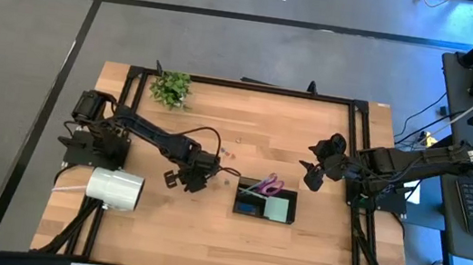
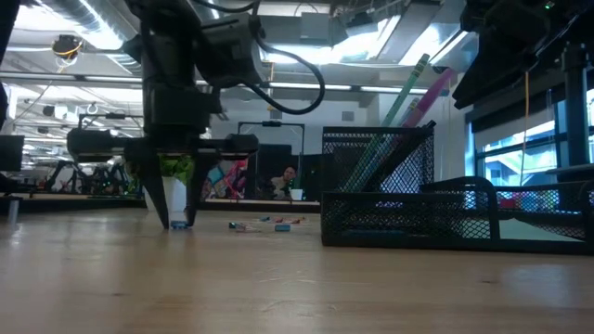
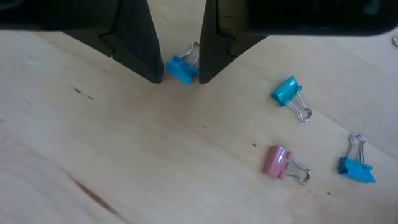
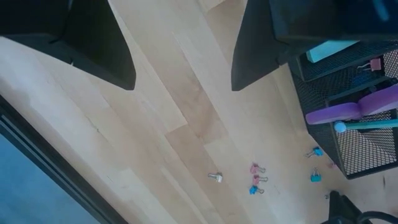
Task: Pick and place office supplies into organizer
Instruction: Put the blue binder clip into the desk organizer
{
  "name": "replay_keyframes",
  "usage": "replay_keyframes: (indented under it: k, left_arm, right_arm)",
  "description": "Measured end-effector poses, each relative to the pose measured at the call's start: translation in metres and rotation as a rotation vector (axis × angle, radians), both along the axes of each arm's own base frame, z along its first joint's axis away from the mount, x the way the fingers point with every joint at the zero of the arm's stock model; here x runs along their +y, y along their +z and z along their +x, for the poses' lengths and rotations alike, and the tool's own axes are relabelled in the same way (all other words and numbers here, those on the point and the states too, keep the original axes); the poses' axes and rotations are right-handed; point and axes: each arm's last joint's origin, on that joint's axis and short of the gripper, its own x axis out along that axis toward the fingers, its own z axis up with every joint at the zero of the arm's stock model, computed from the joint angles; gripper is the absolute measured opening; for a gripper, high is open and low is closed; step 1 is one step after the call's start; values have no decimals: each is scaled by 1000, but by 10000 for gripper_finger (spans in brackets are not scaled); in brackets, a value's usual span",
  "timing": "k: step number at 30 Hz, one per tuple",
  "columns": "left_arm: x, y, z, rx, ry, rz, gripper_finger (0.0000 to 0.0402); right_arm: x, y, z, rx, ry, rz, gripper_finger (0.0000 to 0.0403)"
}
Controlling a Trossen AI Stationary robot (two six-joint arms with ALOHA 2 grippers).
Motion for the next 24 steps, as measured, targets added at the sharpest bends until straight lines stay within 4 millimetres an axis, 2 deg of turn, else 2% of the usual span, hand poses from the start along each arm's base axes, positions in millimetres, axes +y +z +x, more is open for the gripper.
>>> replay_keyframes:
  k: [11,24]
  left_arm:
    - [0,0,1,-11,-19,-1,80]
    - [-1,0,2,-17,10,-21,75]
  right_arm:
    - [0,0,0,0,0,0,268]
    - [0,0,0,0,1,0,268]
